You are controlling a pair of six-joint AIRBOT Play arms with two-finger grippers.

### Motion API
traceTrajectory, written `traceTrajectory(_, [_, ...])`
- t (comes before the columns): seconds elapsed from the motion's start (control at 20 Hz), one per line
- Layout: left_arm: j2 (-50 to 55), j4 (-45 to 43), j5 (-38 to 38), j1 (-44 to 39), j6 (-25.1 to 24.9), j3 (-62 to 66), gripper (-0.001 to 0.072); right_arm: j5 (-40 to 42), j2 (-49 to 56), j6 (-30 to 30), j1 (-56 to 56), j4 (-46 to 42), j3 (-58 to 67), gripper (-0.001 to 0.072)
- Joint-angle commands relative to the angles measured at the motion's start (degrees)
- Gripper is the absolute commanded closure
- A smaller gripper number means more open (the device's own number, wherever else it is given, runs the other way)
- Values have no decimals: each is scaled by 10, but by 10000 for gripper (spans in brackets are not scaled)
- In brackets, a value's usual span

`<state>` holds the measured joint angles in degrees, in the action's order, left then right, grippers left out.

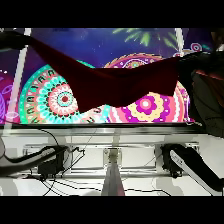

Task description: Fold the clothes and pants, and hang the long-sleeved shirts on hangers.

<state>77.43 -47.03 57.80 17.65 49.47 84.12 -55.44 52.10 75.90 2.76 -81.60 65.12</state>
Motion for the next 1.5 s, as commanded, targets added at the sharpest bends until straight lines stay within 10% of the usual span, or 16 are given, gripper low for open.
traceTrajectory(0.0, [83,-38,-97,-50,89,-2,691,133,67,1,0,-9,-47,696])
traceTrajectory(0.1, [113,-40,-89,-51,89,-2,678,169,111,1,0,-9,-47,696])
traceTrajectory(0.15, [122,-40,-80,-49,85,-2,551,184,127,1,0,-9,-47,695])
traceTrajectory(0.2, [126,-40,-67,-44,82,-2,173,195,140,1,0,-9,-47,695])
traceTrajectory(0.25, [128,-40,-50,-39,82,-2,42,202,147,1,0,-9,-47,695])
traceTrajectory(0.3, [128,-42,-24,-32,82,-2,56,206,149,1,0,-9,-47,695])
traceTrajectory(0.35, [128,-44,10,-24,82,-2,277,206,148,1,0,-9,-47,695])
traceTrajectory(0.4, [128,-49,51,-17,82,-2,684,205,146,1,0,-10,-47,695])
traceTrajectory(0.75, [84,-145,256,-13,83,-54,696,205,146,1,0,-10,-47,695])
traceTrajectory(1.15, [-209,-87,50,-13,71,-488,684,204,146,1,0,-9,-47,695])
traceTrajectory(1.3, [-231,-22,4,-13,71,-583,334,204,146,1,0,-7,-47,695])
traceTrajectory(1.45, [-206,39,-17,-14,71,-613,305,203,146,1,0,-4,-47,695])
